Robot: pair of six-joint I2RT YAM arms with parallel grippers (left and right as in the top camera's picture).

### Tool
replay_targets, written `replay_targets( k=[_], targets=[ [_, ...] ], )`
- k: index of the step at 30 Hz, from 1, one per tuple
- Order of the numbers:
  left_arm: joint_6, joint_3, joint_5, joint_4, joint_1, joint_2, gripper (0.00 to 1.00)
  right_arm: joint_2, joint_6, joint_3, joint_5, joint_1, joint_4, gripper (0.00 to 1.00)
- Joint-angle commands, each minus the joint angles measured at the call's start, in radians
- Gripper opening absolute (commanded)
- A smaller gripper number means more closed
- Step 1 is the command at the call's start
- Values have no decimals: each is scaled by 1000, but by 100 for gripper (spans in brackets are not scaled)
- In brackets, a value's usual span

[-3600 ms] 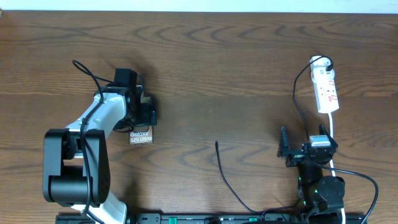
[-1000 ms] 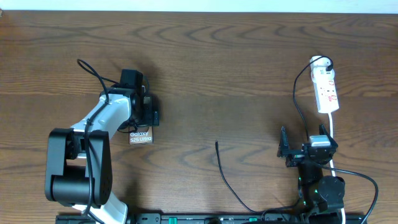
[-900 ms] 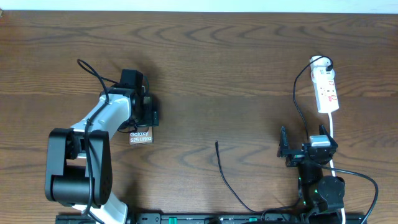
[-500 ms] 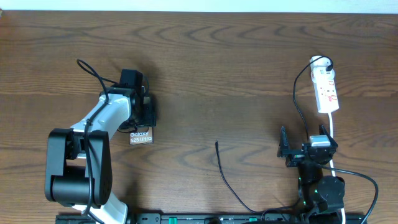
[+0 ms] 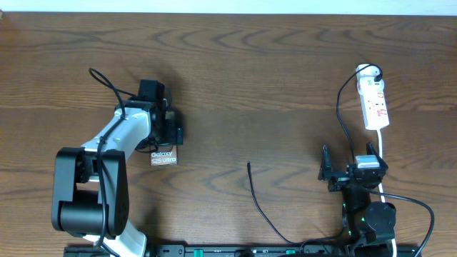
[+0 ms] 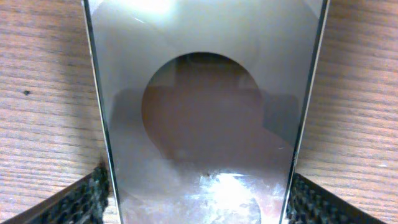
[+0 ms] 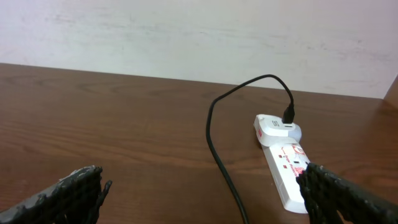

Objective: Plug charger to phone and switch on socket

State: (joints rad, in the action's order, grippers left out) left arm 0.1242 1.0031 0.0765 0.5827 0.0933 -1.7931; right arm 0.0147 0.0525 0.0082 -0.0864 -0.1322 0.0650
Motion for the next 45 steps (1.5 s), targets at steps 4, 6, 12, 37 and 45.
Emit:
replay_targets(
  k=[4, 6, 12, 37, 45],
  targets=[
    [16, -62, 125, 17, 9, -77, 92, -6, 8, -3, -5, 9, 2, 99],
    [15, -62, 125, 18, 9, -77, 92, -6, 8, -3, -5, 9, 2, 99],
    [15, -62, 125, 18, 9, -77, 92, -6, 8, -3, -5, 9, 2, 99],
    [16, -62, 124, 18, 9, -77, 93, -6, 8, -3, -5, 9, 2, 99],
    [16, -62, 124, 17, 9, -77, 93, -6, 8, -3, -5, 9, 2, 99]
  ],
)
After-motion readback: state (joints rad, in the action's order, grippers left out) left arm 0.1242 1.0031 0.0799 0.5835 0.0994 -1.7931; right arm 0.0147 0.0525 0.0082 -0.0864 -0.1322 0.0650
